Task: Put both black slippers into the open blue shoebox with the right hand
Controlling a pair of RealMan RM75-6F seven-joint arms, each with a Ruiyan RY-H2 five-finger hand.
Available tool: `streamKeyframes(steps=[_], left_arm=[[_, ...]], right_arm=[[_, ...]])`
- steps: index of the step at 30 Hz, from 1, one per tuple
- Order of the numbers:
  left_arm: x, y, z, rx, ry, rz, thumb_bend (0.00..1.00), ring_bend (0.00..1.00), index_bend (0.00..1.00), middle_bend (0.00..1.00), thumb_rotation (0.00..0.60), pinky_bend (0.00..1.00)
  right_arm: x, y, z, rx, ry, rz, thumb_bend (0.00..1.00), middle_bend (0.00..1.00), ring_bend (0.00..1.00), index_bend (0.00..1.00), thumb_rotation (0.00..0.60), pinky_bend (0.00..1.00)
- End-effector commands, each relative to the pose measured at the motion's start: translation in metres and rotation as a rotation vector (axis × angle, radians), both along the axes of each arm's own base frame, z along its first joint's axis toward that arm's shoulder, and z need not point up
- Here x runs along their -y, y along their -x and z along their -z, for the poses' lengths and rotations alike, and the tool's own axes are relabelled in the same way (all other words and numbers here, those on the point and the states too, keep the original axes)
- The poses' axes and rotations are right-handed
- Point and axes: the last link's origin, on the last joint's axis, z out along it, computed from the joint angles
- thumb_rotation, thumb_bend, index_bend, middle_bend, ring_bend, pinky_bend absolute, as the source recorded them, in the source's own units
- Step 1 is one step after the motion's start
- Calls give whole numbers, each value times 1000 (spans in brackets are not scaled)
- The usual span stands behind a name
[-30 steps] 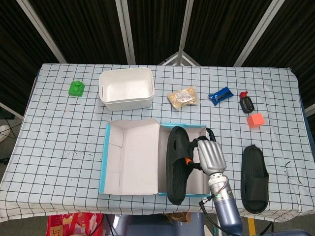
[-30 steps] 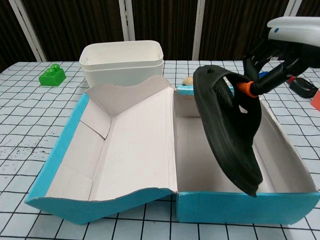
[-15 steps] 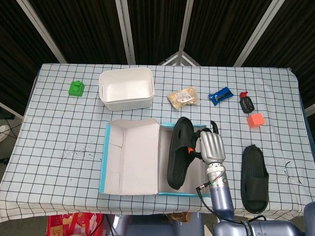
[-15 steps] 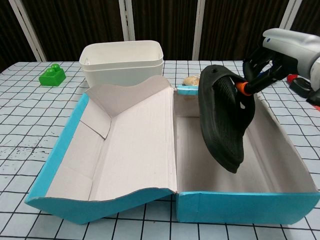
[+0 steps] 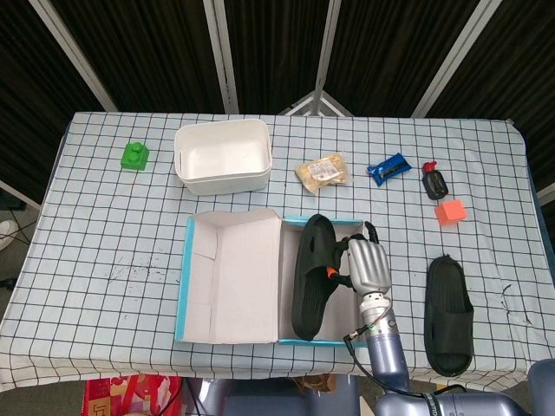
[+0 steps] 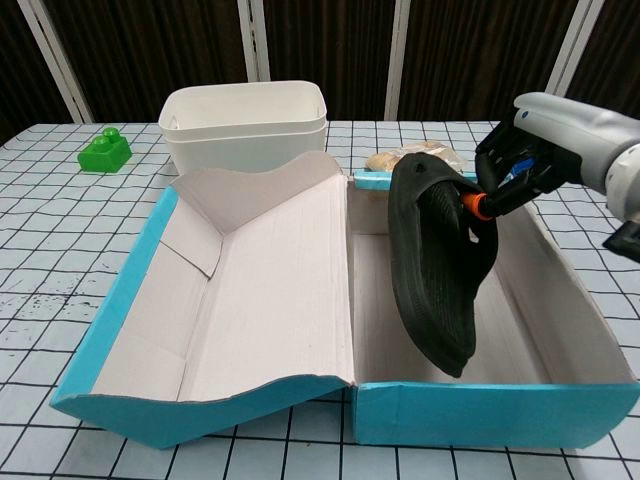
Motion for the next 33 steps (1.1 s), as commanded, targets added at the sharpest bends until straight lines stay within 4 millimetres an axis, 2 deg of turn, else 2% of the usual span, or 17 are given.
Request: streamKeyframes(steps=[1,23,33], left_arm=[[0,0,0,1,-2,0,515,0,68,0,600,16],[1,1,-3,9,-10,-1,515,0,68,0,600,16],[1,0,-3,9,-10,0,515,0,68,0,600,16]], right_arm=[[-1,2,3,5,-2,0,611,555,345,761,600,16],[-12,10,30,27,-33,-26,612,555,347,763,600,16],[-10,18,44,28,-4,-36,614,555,348,764,600,16]])
